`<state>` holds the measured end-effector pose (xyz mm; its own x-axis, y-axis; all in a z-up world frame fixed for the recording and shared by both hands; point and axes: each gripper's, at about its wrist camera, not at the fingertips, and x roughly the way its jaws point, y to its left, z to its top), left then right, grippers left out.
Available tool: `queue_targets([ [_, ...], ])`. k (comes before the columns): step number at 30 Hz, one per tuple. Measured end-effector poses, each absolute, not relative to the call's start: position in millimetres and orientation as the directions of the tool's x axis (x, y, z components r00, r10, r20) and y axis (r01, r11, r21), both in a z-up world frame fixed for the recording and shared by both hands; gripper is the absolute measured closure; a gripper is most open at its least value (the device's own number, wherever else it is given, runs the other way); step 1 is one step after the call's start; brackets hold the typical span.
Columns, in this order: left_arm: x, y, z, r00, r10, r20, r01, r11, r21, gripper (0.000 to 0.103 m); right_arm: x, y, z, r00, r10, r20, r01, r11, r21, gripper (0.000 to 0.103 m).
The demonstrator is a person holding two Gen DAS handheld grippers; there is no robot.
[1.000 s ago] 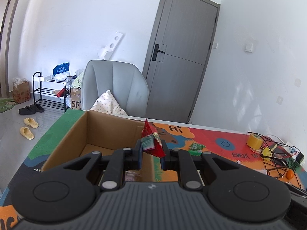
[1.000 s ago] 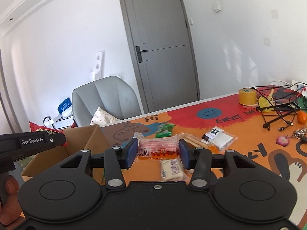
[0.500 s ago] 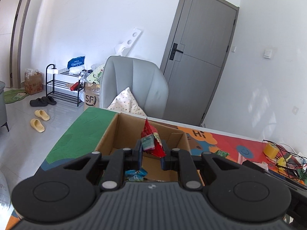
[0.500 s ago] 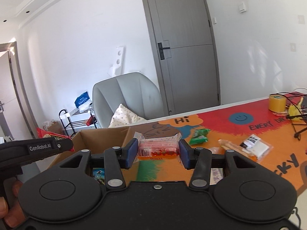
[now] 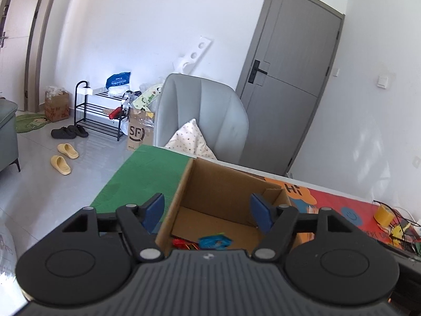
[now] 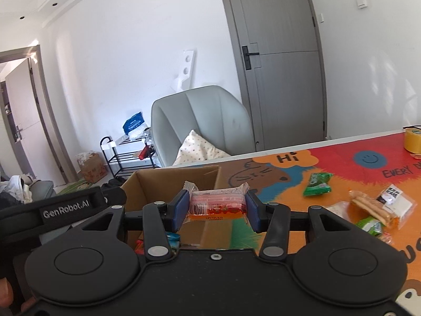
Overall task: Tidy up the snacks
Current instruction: 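Open both grippers to drop the red bag and sausage pack into the box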
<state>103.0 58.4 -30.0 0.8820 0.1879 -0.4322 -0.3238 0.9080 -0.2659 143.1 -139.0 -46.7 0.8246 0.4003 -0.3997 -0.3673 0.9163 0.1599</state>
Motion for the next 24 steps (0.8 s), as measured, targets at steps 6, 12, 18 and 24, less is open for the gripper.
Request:
queue_targets([
  [6,94,67,-28,0.871,0.235,-0.431,-0.372,0.889,-0.267,0.028,139,-126,-46,0.801,0.434,-0.413,-0.403,0.900,0.165,0.056],
  [12,87,70,-25,0.863,0.273,-0.425,-0.405,0.877,-0.259,0.018,130,-115,-40,0.780,0.472,-0.410,-0.447,0.880,0.164,0.051],
  [18,83,71,-24,0.855,0.290,-0.431,-0.425,0.868,-0.259,0.014,124,-117,-35,0.787,0.468,-0.402,-0.448,0.881,0.151,0.044],
  [24,81,61,-23,0.864,0.276,-0.421,-0.405,0.877,-0.256,0.009,121,-136,-35,0.822,0.410,-0.396,-0.385,0.912,0.145,0.024],
])
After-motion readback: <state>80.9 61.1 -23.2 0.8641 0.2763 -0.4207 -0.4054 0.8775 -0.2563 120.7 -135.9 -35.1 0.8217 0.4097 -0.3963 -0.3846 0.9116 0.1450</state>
